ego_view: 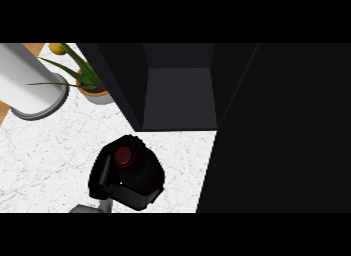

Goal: Pick up the wine, place it into the cabinet and close the cabinet

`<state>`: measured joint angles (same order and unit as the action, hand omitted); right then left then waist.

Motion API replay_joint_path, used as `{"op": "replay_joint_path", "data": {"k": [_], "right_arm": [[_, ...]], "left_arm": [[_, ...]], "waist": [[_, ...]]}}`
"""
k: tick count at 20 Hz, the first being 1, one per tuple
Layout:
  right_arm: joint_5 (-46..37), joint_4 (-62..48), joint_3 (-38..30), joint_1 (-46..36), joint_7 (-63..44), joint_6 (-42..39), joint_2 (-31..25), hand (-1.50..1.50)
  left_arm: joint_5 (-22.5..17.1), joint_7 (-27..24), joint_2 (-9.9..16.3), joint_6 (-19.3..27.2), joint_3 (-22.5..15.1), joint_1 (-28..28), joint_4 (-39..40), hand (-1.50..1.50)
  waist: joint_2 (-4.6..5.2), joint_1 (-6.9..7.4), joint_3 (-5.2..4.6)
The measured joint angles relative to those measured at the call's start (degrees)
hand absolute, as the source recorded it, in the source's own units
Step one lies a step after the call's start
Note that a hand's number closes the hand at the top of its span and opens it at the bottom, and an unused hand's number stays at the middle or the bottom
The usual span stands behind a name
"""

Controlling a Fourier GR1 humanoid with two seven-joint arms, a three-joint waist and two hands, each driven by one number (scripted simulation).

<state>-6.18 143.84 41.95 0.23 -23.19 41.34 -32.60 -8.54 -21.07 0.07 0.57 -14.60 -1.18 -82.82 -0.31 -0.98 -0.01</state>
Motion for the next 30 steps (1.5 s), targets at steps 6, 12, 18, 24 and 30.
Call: {"op": "replay_joint_path", "data": {"k": [6,12,18,24,30], "right_arm": [[0.3,0.1,0.0,0.6,0.2,0.2,-0.9,-1.50],[0.8,0.0,-2.2,0.4,0.6,-0.1,-1.5,-1.50],[1.1,0.0,-2.1,1.3,1.7,-0.6,-2.1,-1.50],[1.6,0.0,-2.3,2.3,3.6,-1.2,-2.4,-1.50],[2.2,-0.1,-2.8,4.1,6.6,-1.8,-2.9,-1.50]], "left_arm": [[1.3,2.0,0.0,6.4,-0.1,-6.8,3.2,1.50],[2.6,3.3,0.0,9.0,1.4,-13.6,8.0,1.50],[1.6,2.2,0.0,10.4,1.3,-19.9,15.5,1.50],[-0.2,0.5,0.0,10.9,2.5,-26.5,24.3,1.50],[-4.7,-1.4,0.0,12.4,2.1,-33.9,32.6,1.50]], "waist": [[0.06,-0.17,-0.04],[0.16,-0.19,-0.03],[0.21,-0.44,-0.04],[0.30,-0.80,-0.04],[0.43,-1.40,-0.03]]}}
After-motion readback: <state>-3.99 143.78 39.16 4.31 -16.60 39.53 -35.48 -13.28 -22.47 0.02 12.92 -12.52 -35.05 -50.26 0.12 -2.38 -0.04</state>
